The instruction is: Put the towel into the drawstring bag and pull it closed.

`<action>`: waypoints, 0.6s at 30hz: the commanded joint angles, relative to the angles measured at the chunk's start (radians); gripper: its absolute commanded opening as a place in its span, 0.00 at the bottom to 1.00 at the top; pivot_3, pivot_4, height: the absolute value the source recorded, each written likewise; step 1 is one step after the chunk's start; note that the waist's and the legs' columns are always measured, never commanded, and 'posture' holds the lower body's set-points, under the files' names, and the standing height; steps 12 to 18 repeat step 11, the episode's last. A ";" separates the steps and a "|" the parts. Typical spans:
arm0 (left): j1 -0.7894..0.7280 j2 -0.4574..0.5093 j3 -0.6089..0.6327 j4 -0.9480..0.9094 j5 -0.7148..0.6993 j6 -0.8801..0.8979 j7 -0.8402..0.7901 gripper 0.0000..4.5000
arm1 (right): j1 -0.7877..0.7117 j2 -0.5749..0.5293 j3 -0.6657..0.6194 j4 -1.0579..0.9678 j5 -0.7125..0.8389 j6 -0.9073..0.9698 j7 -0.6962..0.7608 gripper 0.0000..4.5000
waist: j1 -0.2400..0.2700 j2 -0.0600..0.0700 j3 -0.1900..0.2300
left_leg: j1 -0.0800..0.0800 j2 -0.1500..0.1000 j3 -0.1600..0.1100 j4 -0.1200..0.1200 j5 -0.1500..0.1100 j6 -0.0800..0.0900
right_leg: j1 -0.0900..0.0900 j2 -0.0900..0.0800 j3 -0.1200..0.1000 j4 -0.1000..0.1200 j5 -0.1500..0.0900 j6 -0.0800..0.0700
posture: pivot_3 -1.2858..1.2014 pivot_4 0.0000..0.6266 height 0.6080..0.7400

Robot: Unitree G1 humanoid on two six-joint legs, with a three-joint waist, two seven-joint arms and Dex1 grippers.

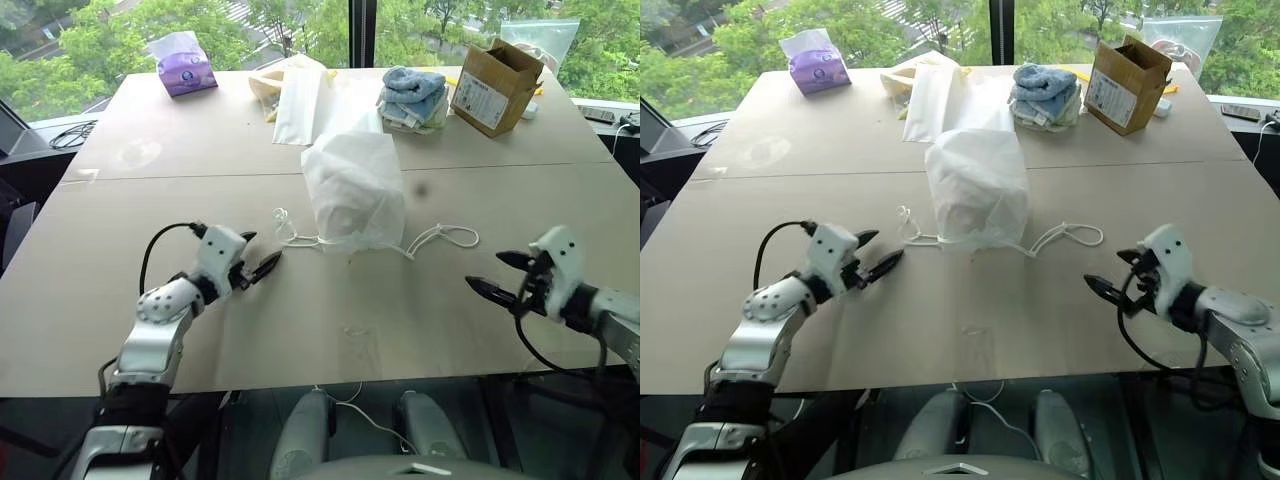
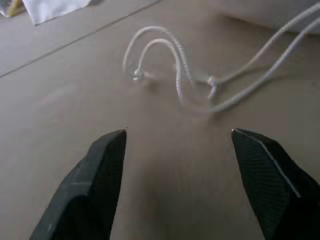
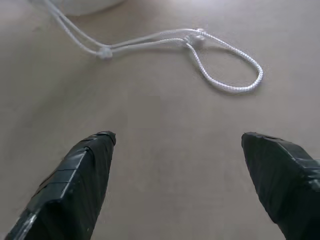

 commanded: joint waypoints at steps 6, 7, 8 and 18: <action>0.257 0.057 0.073 -0.291 -0.189 0.205 -0.124 0.71 | 0.103 0.082 -0.050 0.049 0.009 -0.261 0.133 0.98 | 0.001 0.001 -0.001 | 0.002 0.001 0.000 0.000 0.000 0.000 | 0.003 0.000 0.000 -0.001 0.000 0.000 | 0.52 0.24 1.00; 0.274 0.048 0.071 -0.319 -0.199 0.222 -0.114 0.71 | 0.102 0.096 -0.056 0.058 0.015 -0.283 0.140 0.98 | 0.002 0.002 -0.001 | 0.003 0.001 0.000 0.000 0.000 0.000 | 0.003 0.000 0.000 -0.001 0.000 0.000 | 0.52 0.24 1.00; 0.285 0.042 0.071 -0.339 -0.206 0.234 -0.106 0.71 | 0.101 0.105 -0.059 0.065 0.018 -0.297 0.143 0.98 | 0.003 0.002 -0.001 | 0.003 0.001 0.000 0.000 0.000 0.000 | 0.004 0.000 0.000 -0.001 0.000 0.000 | 0.52 0.24 1.00; 0.306 0.015 0.054 -0.397 -0.194 0.251 -0.068 0.71 | 0.104 0.118 -0.062 0.098 0.011 -0.353 0.169 0.98 | 0.005 0.002 -0.001 | 0.011 0.001 -0.001 -0.002 0.000 0.001 | 0.014 0.000 -0.001 -0.005 0.000 0.000 | 0.52 0.24 1.00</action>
